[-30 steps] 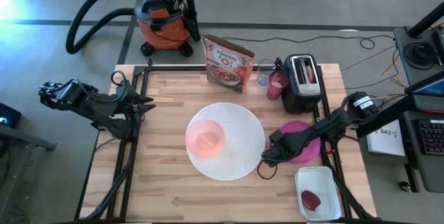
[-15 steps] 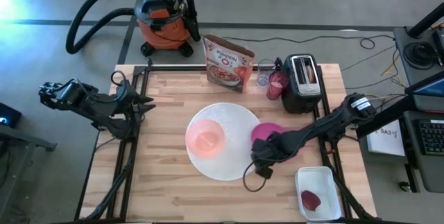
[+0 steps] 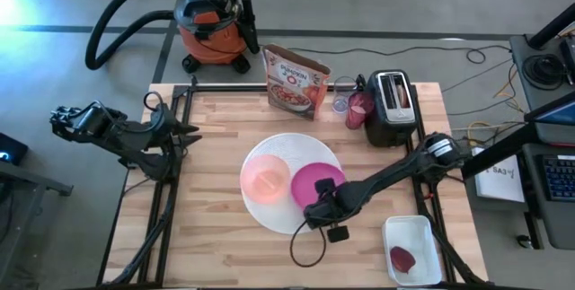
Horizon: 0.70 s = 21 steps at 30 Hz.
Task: Arrange a breakfast setting
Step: Put the pink plate on the white table mat to the right of the orange bowl
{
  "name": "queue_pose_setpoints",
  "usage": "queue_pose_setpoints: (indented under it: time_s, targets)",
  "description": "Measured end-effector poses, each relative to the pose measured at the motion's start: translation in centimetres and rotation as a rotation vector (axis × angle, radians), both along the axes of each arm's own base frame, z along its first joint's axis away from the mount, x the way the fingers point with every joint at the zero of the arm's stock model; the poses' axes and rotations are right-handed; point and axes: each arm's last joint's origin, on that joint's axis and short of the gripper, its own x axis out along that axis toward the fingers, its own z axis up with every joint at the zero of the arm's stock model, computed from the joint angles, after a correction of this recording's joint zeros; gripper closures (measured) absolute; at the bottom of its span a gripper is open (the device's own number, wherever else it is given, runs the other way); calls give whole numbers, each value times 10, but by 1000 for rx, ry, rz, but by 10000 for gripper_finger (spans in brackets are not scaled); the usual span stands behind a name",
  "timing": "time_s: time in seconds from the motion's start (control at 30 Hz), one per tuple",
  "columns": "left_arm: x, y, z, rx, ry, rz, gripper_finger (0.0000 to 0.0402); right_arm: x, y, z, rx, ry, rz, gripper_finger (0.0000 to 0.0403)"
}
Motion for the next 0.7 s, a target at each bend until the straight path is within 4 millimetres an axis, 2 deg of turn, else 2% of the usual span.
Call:
queue_pose_setpoints:
  time_s: [0.17,0.4,0.7]
  targets:
    - [0,0,0,0,0,0,290,1,0,-9,-29,47,-1,390]
    - [0,0,0,-1,-1,-1,290,1,-3,-7,-66,27,-74,390]
    - [0,0,0,-4,-1,0,290,1,-3,-6,-75,20,-80,390]
